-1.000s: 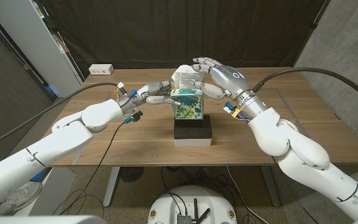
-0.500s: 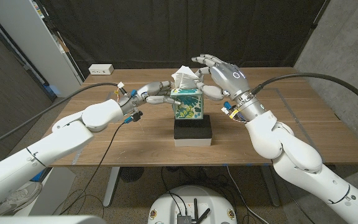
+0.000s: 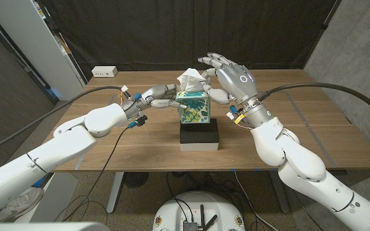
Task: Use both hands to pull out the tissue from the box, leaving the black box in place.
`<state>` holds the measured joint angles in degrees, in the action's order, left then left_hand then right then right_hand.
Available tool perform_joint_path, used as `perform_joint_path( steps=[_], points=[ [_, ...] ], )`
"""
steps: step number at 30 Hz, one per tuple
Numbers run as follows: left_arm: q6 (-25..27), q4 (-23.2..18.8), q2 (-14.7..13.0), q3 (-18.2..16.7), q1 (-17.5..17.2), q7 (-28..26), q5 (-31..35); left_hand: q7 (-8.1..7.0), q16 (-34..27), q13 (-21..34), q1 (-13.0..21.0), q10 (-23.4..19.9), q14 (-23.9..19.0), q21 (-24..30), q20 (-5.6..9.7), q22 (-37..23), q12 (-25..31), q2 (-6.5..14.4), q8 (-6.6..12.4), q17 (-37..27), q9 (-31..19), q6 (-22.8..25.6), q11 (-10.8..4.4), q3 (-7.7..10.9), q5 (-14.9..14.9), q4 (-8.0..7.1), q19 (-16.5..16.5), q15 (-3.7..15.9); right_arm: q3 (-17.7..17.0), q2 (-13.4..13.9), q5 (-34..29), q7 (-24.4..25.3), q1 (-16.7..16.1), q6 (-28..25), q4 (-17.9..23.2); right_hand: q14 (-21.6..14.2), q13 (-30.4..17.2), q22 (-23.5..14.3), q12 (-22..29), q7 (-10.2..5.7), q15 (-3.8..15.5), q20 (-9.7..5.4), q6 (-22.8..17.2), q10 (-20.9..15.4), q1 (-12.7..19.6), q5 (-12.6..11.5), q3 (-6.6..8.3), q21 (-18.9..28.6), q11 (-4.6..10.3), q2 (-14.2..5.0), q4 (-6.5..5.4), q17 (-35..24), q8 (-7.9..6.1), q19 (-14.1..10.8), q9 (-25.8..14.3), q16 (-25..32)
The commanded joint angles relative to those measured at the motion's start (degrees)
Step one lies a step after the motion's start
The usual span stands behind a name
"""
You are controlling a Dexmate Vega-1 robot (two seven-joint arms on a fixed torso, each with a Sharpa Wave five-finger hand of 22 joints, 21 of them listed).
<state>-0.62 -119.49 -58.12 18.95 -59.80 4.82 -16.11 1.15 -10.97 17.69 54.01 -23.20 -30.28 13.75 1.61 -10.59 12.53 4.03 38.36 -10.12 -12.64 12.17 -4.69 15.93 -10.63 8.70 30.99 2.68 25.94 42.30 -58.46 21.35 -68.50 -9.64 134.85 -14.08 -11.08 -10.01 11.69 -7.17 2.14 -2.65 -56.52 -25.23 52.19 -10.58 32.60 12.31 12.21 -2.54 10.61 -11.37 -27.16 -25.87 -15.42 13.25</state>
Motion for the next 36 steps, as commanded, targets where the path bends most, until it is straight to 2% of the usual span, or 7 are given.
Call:
perform_joint_path(
  steps=[1,5,17,36],
  points=[
    [-0.2,-0.4,-0.3,-0.3,-0.5,-0.1,0.0,0.15,0.0,0.3,-0.4,-0.1,-0.3,-0.1,0.20,-0.2,-0.2,-0.2,0.38,-0.2,-0.1,0.2,0.23,0.71,-0.5,0.09,0.4,7.06,1.7,-1.0,-5.1,8.9,0.7,1.6,-3.0,-0.9,-0.3,-0.2,0.4,-0.69,10.17,-1.80,-0.4,-1.1,1.4,0.3,-0.66,0.3,-0.05,0.02,-0.19,-0.3,-0.34,-1.1,-0.2,0.7],
    [-0.2,-0.7,-0.6,-0.6,-0.9,-0.3,0.0,0.19,0.0,0.3,-0.5,-0.1,-0.4,-0.1,0.17,-0.2,-0.2,-0.2,0.40,-0.1,-0.1,0.3,0.20,0.78,-0.5,0.14,0.4,7.05,2.5,-1.4,-7.1,12.1,1.2,1.6,-4.2,-1.2,-0.3,-0.2,0.4,-1.00,10.30,-2.15,-0.4,-1.4,1.7,0.4,-1.00,0.3,-0.03,-0.07,-0.37,-0.5,-0.41,-1.4,-0.1,0.8],
    [0.4,-1.6,-1.3,-0.9,-1.1,0.0,0.1,0.20,0.1,0.4,-0.6,-0.2,-0.3,-0.2,0.13,-0.2,-0.2,0.0,0.36,-0.1,0.0,0.2,0.29,1.05,-0.5,0.22,0.4,7.00,3.2,-1.7,-7.6,16.5,2.7,2.2,-5.9,-1.1,-0.4,-0.2,0.3,-1.55,10.39,-2.57,-0.1,-1.8,2.1,0.4,-1.83,0.3,-0.03,-0.26,-0.68,-0.7,-0.50,-1.6,-0.1,0.9],
    [0.2,-1.5,-2.1,-1.5,-1.4,0.9,-0.7,0.26,0.1,0.5,-0.8,-0.1,-0.4,-0.3,0.22,-0.2,-0.2,-0.2,0.31,-0.1,0.1,0.2,0.21,1.33,-0.4,0.40,0.4,6.98,5.4,-3.5,-8.2,19.7,7.3,2.9,-8.6,-1.3,-0.5,-0.3,0.3,-2.04,10.47,-2.72,-0.2,-2.6,2.6,0.4,-2.98,0.1,-0.01,-0.67,-0.94,-1.1,-0.77,-1.4,0.0,1.2]
  ],
)
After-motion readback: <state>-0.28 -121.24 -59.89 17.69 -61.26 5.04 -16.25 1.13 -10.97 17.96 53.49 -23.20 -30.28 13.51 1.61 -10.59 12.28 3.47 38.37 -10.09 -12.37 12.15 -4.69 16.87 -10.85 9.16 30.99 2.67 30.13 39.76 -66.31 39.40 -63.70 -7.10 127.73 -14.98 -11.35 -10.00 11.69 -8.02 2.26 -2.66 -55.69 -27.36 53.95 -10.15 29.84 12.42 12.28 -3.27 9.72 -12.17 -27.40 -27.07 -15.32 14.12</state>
